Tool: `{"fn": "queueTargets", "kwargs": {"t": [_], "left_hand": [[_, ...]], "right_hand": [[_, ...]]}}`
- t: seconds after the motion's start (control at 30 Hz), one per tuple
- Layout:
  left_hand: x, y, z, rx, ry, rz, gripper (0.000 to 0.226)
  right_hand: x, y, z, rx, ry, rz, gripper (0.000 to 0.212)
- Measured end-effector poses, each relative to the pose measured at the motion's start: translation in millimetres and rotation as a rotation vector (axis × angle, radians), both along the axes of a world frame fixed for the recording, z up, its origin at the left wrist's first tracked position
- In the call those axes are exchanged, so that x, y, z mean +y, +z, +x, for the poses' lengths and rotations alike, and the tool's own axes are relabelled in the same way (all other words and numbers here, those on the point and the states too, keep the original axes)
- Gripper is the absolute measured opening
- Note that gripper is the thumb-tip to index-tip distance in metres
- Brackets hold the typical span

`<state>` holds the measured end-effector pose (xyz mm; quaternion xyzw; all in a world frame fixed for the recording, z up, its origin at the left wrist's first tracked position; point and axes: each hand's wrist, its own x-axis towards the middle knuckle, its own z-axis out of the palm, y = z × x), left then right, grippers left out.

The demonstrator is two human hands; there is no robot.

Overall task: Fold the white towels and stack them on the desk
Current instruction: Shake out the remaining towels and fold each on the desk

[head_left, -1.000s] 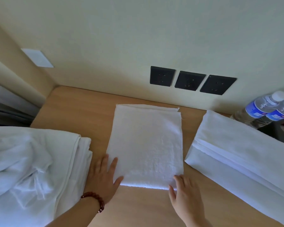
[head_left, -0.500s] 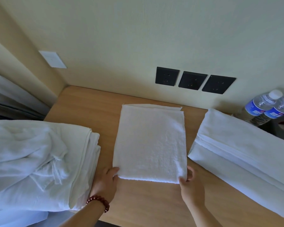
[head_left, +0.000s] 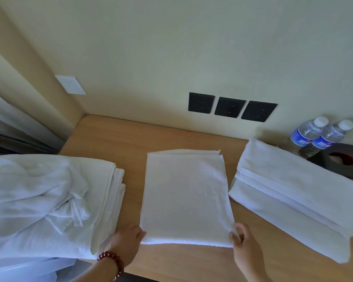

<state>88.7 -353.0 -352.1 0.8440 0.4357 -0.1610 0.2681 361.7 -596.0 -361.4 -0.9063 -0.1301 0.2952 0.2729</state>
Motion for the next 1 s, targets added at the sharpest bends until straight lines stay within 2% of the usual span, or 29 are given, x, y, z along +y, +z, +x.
{"fn": "queueTargets", "kwargs": {"t": [0.1,0.13,0.27,0.4,0.53,0.63,0.7,0.77,0.83,0.93,1.0], "left_hand": [[-15.1,2.9,-9.7,-0.103,-0.006,0.100,0.047],[-16.7,7.5,-11.0,-0.105,-0.046,0.148,0.046],[-28.7,22.4,-20.2,-0.057,-0.001,0.032,0.033],[-26.9,35.3,-16.9,-0.103,0.087,0.081,0.025],[-17.0,43.4,-9.3,-0.088,0.167,0.158,0.050],[-4.9,42.5,2.9,-0.166,0.126,0.131,0.058],[11.5,42.1,15.0,-0.242,0.107,0.155,0.063],[31.1,43.8,30.2,-0.290,0.068,0.226,0.057],[48.4,54.1,50.8,-0.260,0.132,0.239,0.039],[64.4,71.9,74.0,-0.331,0.362,0.149,0.042],[64.9,72.5,75.1,-0.309,0.328,0.102,0.044]], "right_hand": [[-22.4,-3.6,-11.8,0.026,-0.001,-0.082,0.024],[-28.4,-5.9,-16.4,0.033,-0.032,-0.093,0.025],[-38.7,-1.2,-32.5,0.058,-0.084,-0.074,0.024],[-33.3,18.5,-26.0,0.121,-0.090,-0.019,0.020],[-13.9,37.4,-8.6,0.138,-0.096,0.084,0.014],[8.3,49.5,5.5,0.240,-0.124,0.145,0.010],[25.4,56.1,20.7,0.300,-0.121,0.176,0.018],[44.1,65.2,38.1,0.312,-0.135,0.186,0.021],[61.6,73.7,53.6,0.326,-0.160,0.205,0.025],[81.5,83.2,69.7,0.327,-0.135,0.241,0.036],[89.5,88.6,72.9,0.330,-0.086,0.238,0.040]]}}
